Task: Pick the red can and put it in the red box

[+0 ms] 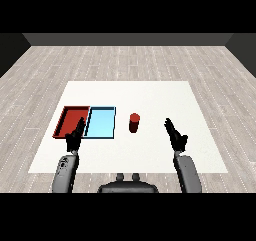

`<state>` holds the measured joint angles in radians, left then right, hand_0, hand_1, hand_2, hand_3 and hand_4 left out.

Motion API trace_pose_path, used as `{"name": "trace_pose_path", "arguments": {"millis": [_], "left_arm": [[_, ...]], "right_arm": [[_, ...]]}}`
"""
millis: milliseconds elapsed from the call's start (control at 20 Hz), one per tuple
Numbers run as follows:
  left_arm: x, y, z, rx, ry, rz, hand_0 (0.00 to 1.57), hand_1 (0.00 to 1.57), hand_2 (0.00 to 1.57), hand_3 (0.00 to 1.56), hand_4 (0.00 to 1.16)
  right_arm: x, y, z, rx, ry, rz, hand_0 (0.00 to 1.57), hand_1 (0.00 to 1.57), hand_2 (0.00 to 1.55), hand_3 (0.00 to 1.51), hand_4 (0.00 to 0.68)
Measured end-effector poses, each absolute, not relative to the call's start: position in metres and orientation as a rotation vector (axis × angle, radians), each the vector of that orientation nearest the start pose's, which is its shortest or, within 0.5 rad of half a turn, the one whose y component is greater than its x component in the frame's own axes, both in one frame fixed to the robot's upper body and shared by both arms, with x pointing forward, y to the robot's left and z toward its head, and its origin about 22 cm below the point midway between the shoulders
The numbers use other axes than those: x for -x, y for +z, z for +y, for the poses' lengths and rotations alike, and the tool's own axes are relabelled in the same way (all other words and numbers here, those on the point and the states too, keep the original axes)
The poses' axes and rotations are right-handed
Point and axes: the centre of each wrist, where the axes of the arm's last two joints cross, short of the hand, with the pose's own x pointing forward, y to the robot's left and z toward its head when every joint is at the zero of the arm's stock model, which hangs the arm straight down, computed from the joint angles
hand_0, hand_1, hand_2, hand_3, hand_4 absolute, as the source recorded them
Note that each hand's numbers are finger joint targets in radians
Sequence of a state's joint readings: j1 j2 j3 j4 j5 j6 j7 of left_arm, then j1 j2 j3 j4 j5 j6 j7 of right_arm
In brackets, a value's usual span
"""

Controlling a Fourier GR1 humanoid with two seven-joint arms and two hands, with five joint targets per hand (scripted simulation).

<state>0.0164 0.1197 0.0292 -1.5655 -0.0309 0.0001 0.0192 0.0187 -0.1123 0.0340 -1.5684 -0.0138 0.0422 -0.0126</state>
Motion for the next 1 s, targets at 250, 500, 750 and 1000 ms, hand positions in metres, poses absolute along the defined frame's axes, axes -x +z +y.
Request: {"name": "trace_pose_path", "arguments": {"millis": [250, 500, 750, 1000], "left_arm": [[-0.236, 0.000, 0.266, -0.145, -0.096, -1.511, 0.00, 0.00, 0.00, 0.00, 0.00], [-0.239, 0.022, 0.253, -0.070, -0.056, -1.800, 0.00, 0.00, 0.00, 0.00, 0.00], [-0.234, 0.013, 0.258, -0.027, -0.035, -1.956, 0.00, 0.00, 0.00, 0.00, 0.00], [-0.229, 0.006, 0.265, -0.009, -0.016, -2.007, 0.00, 0.00, 0.00, 0.00, 0.00]], "right_arm": [[-0.236, 0.003, -0.263, 0.051, 0.122, -1.559, 0.00, 0.00, 0.00, 0.00, 0.000], [-0.238, 0.019, -0.268, -0.015, 0.069, -1.764, 0.00, 0.00, 0.00, 0.00, 0.000], [-0.232, 0.016, -0.274, -0.069, 0.054, -1.868, 0.00, 0.00, 0.00, 0.00, 0.000], [-0.237, 0.014, -0.279, -0.082, 0.045, -1.897, 0.00, 0.00, 0.00, 0.00, 0.000]]}}
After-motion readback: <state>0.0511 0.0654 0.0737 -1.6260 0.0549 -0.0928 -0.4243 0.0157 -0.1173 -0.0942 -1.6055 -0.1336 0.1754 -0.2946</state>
